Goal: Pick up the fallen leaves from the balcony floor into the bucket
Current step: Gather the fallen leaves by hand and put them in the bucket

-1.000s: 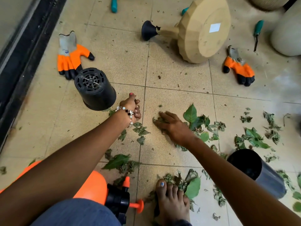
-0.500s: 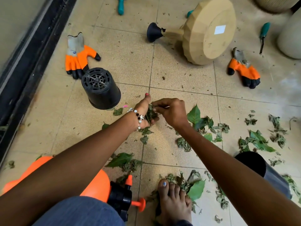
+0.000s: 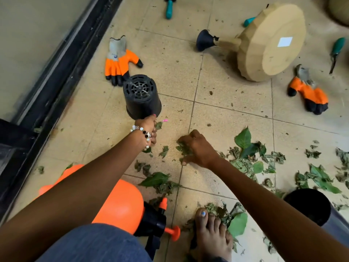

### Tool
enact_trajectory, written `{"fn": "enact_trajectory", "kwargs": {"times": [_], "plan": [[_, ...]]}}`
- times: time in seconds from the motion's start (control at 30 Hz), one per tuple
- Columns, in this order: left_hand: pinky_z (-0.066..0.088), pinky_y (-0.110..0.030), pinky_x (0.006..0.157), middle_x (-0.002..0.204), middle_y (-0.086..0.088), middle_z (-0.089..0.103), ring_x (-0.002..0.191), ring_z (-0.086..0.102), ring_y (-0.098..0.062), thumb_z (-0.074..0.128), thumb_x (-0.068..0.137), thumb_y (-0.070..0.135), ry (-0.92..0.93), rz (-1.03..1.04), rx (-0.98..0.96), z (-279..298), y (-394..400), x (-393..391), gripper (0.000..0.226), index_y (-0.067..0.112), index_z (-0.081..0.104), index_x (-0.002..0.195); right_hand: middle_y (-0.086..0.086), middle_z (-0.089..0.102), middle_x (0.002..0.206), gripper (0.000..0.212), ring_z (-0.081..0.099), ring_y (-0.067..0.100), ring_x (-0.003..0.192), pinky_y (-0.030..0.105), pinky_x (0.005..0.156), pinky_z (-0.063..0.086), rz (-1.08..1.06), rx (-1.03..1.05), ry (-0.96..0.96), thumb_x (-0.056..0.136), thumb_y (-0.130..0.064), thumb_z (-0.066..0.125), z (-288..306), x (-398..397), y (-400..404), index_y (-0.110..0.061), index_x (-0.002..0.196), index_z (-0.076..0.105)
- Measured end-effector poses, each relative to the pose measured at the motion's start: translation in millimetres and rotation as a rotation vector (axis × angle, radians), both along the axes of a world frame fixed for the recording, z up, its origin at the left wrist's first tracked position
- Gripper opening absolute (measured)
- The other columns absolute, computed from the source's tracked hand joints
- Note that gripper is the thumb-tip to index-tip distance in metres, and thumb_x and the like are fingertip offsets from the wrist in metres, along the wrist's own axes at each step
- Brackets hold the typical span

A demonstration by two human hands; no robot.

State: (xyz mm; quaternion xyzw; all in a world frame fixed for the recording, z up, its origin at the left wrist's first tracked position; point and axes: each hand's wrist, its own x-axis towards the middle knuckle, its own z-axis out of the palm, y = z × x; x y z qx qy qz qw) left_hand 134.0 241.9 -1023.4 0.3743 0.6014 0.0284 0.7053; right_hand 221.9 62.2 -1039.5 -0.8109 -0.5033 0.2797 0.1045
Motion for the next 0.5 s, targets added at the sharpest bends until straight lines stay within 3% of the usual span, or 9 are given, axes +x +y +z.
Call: {"fn": "enact_trajectory", "kwargs": {"times": [0.2,0.37,0.43,0.5], "plan": [[0.019,-0.009,0.042,0.052,0.0,0.032,0.026,0.022,-0.01,0.054,0.094,0.03,0.042,0.008,0.076,-1,14,-18,0.034,0.016,0.046,0.065,0.012,0.065,0.091,0.015,0.062,0.032,0.088,0.031,0.075,0.045,0.086,0.155,-0.002,0.075,-0.01,0.077,-5,-2,10,-0.007,0.09,0.075],[0.022,-0.008,0.041,0.054,-0.001,0.033,0.025,0.022,-0.012,0.054,0.088,0.019,0.095,0.072,0.121,-1,18,-24,0.024,0.015,0.044,0.066,0.008,0.069,0.089,0.009,0.061,0.015,0.078,0.022,0.074,0.05,-0.157,0.341,0.135,0.077,-0.01,0.079,8,0,51,-0.008,0.085,0.076],[0.024,-0.009,0.038,0.052,-0.001,0.037,0.028,0.026,-0.014,0.053,0.086,0.016,0.117,0.108,0.157,1,19,-25,0.015,0.01,0.048,0.074,0.009,0.067,0.093,0.012,0.061,0.019,0.083,0.028,0.077,0.049,-0.12,0.367,0.11,0.076,-0.009,0.079,16,-3,75,-0.007,0.087,0.075],[0.024,-0.009,0.036,0.05,-0.002,0.039,0.029,0.029,-0.015,0.054,0.086,0.017,0.112,0.132,0.17,2,23,-28,0.016,0.007,0.049,0.075,0.011,0.067,0.108,0.012,0.059,0.023,0.1,0.033,0.088,0.046,0.054,0.31,0.03,0.079,-0.01,0.075,10,-8,93,-0.008,0.091,0.074]]}}
